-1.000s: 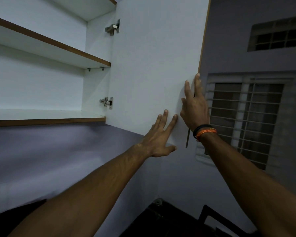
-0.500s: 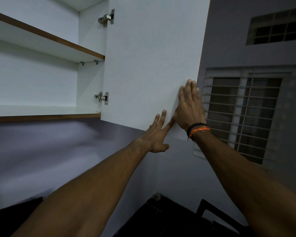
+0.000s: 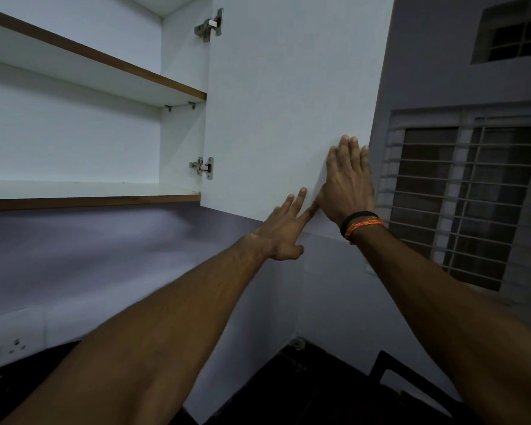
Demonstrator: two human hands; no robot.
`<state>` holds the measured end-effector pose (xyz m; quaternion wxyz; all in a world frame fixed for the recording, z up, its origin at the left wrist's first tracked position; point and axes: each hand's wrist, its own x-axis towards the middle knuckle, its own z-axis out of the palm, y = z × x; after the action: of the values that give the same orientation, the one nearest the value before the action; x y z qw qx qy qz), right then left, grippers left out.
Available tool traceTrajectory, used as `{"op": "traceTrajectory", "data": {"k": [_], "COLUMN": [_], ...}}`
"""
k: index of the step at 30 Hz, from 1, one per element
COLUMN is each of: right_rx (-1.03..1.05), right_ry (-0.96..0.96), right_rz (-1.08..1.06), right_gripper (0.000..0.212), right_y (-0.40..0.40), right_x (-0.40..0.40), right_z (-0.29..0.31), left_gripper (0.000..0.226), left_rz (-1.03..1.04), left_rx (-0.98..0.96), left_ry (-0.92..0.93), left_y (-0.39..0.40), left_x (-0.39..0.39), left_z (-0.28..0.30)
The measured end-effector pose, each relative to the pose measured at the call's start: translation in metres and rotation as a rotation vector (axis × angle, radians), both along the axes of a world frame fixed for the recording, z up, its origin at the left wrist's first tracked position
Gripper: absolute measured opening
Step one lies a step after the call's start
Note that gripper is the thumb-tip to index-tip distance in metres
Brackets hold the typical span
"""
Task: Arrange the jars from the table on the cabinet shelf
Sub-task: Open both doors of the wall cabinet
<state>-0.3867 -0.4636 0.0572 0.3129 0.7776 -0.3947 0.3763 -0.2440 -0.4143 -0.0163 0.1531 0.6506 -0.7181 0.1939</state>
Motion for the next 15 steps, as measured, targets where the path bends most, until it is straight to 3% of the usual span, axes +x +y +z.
{"op": "traceTrajectory", "data": {"k": [8,15], "right_rx": [0.019,0.191], "right_ry": [-0.089,-0.068], "right_rz": [0.402,0.625], "right_gripper": [0.069,0.068], "right_y": [0.028,0.065], "right_x": [0.049,0.120], "right_z": [-0.032,-0.077], "left_gripper": [0.104,0.100], "left_rz": [0.183,0.447], "left_rx": [-0.018,0.053], "left_ry": [-0.048,0.001], "left_y": [0.059,0.139], "left_x": [0.062,0.123], "left_z": [-0.031,-0.063]}}
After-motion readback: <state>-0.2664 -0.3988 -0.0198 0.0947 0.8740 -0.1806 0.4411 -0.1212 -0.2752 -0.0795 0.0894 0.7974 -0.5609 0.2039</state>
